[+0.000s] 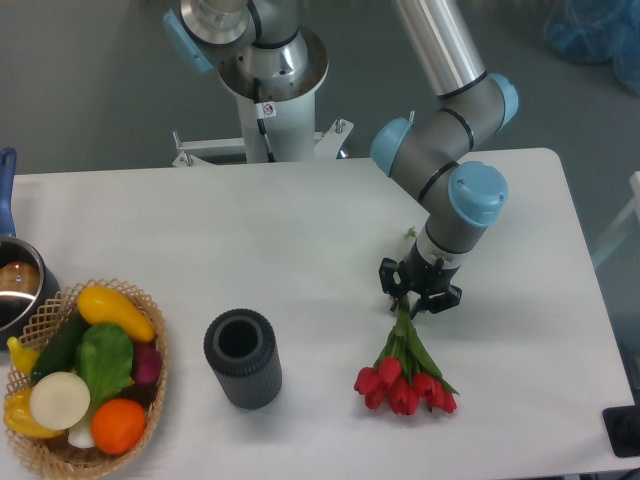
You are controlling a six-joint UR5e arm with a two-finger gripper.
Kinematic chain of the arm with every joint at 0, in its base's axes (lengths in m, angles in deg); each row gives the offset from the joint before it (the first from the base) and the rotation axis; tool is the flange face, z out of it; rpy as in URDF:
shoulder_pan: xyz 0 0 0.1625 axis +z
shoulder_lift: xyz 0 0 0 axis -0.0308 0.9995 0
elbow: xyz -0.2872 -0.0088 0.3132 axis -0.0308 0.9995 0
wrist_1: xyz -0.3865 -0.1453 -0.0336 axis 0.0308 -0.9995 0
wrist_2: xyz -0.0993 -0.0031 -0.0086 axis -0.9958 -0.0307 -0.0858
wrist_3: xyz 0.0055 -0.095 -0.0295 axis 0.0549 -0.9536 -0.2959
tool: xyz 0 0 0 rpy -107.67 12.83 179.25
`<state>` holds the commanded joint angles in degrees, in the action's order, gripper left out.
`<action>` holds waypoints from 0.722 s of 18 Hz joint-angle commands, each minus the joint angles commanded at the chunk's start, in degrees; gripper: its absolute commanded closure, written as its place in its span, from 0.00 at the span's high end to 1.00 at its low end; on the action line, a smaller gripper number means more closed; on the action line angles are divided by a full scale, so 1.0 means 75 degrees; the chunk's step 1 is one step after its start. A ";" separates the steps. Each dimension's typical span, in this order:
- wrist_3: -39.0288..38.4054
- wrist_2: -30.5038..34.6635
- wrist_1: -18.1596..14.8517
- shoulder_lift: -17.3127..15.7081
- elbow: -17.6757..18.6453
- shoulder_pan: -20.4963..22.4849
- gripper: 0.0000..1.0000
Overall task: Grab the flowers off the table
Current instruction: 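Close the gripper around the tulip stems, then lift the gripped red tulips up off the table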
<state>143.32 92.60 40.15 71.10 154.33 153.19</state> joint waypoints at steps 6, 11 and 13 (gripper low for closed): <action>0.0000 0.0000 0.0000 -0.0023 -0.0023 0.0000 0.17; 0.0023 0.0000 0.0000 -0.0257 -0.0093 0.0012 0.17; -0.0011 -0.0012 -0.0023 -0.0398 -0.0269 0.0000 0.17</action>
<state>143.23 92.51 39.98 68.12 152.32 153.19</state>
